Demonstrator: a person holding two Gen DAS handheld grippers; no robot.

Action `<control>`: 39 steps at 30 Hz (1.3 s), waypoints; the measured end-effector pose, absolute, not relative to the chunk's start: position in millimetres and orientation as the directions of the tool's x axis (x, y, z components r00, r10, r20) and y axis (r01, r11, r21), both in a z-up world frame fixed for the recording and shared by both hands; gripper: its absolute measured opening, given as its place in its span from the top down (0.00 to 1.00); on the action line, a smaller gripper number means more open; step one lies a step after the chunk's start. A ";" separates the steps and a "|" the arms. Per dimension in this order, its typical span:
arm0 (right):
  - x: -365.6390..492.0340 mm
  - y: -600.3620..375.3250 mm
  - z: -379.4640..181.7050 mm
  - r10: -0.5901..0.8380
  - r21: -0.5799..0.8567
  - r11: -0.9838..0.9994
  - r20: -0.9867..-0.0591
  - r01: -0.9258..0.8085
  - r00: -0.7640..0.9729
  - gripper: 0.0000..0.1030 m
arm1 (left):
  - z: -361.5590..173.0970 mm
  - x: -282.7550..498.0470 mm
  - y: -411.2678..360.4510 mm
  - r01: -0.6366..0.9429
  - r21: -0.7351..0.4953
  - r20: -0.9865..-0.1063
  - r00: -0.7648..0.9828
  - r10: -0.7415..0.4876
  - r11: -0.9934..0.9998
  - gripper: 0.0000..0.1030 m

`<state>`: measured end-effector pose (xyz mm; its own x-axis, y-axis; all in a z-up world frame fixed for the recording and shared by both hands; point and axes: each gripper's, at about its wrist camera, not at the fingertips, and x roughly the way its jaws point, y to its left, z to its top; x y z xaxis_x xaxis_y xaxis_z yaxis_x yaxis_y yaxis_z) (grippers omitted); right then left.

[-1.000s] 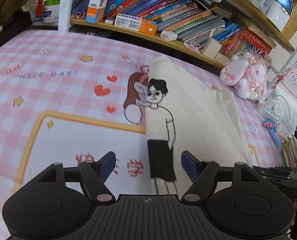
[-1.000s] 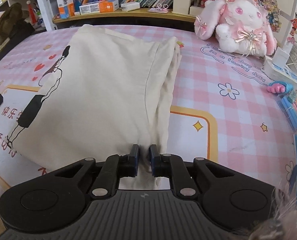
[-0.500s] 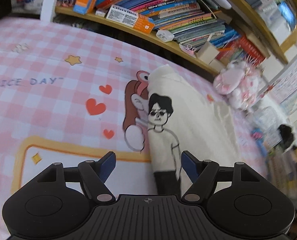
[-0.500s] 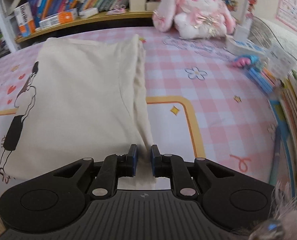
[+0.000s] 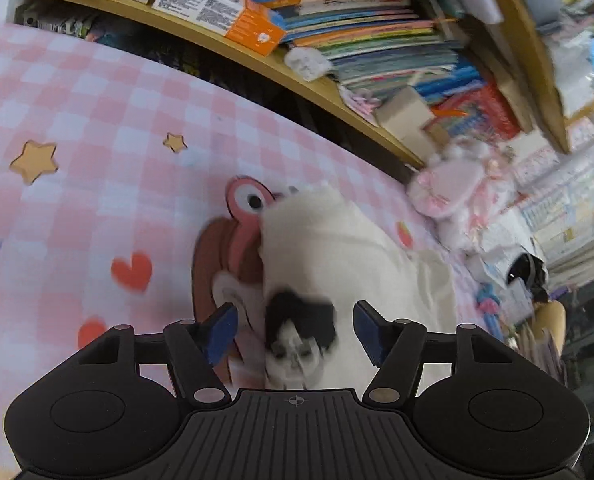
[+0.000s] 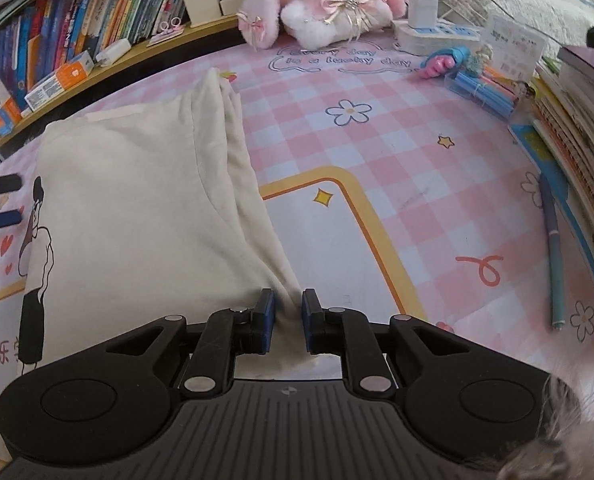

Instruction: Fold clothes

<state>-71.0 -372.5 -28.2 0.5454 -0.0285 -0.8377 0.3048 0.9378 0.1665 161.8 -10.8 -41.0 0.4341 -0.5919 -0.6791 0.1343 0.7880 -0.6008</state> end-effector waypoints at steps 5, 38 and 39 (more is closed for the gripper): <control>-70.9 -370.4 -28.3 -0.040 0.158 0.936 -0.840 0.314 0.541 0.86 | -58.0 194.7 -0.7 0.053 -0.702 -0.618 0.450 -0.645 0.710 0.38; -71.2 -363.7 -32.5 -0.087 0.112 0.928 -0.862 0.355 0.500 0.78 | -40.7 197.5 -24.0 0.311 -0.603 -0.549 0.506 -0.665 0.734 0.94; -71.5 -363.3 -32.3 -0.089 0.112 0.927 -0.862 0.359 0.500 0.78 | -30.4 191.1 -29.4 0.379 -0.562 -0.517 0.534 -0.670 0.735 0.94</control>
<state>-71.5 -363.3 -32.3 0.4997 -0.0890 -0.8616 0.3586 0.9267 0.1122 191.1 -29.4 -30.4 0.5337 -0.6696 -0.5165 0.3786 0.7353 -0.5621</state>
